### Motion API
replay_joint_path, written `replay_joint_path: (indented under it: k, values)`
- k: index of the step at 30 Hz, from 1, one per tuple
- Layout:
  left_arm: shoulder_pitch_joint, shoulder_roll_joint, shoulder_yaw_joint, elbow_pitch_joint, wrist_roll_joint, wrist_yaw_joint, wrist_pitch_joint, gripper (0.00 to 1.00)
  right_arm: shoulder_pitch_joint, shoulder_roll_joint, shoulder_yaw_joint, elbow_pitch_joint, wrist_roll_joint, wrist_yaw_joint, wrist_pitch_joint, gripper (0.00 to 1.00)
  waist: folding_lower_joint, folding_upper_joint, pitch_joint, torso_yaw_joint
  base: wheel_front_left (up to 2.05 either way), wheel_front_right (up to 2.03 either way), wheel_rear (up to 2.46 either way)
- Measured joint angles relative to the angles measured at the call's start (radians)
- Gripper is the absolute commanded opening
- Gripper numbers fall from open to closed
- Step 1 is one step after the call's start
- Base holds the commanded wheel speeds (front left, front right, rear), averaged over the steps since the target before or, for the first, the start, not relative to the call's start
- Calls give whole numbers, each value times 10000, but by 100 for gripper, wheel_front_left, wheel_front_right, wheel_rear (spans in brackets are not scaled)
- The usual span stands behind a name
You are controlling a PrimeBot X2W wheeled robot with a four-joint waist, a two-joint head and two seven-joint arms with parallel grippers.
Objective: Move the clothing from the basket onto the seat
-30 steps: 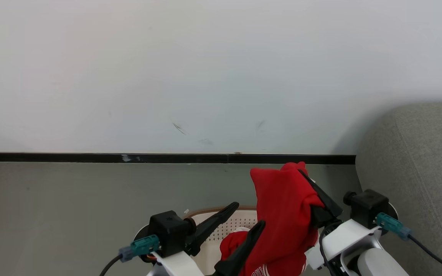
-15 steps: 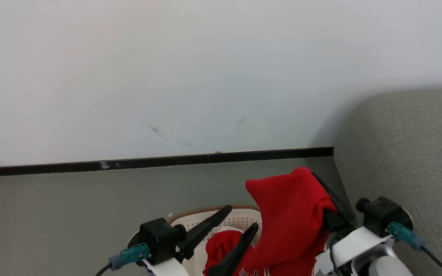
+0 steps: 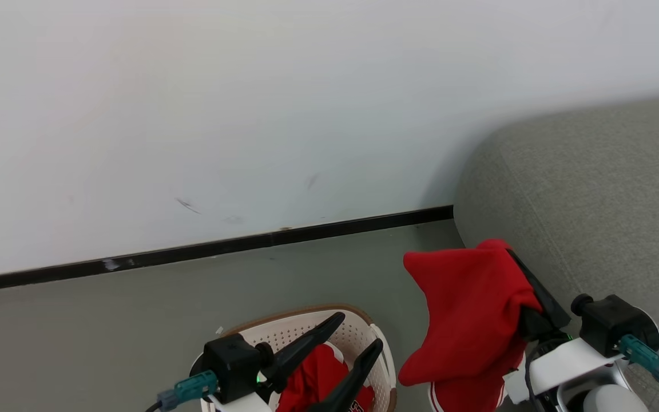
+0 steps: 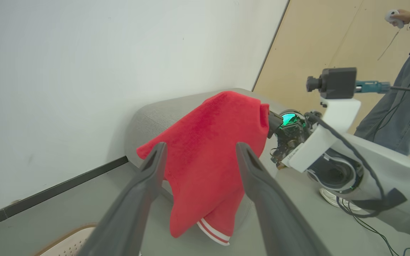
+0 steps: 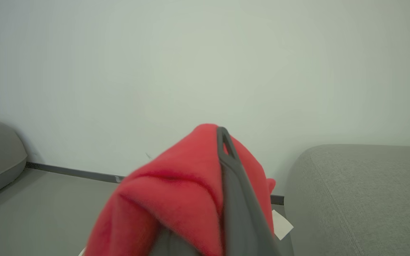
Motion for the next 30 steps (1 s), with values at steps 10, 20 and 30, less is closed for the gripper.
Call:
replay_joint_path:
  k: [10, 20, 30]
  values:
    - [8, 102, 52, 171, 79, -81, -316, 100, 358, -142, -564, -414, -38, 0, 0, 0, 0, 0, 91, -818, 0, 0, 0]
    - [35, 238, 113, 224, 303, -173, -656, 100, 337, -293, -788, -646, -4, 0, -2, 0, 0, 0, 251, -1546, 0, 0, 0]
    - [247, 370, 186, 240, 602, -171, -938, 100, 1, -579, -940, -681, 178, 0, -2, 0, 0, 0, 442, -2082, 0, 0, 0]
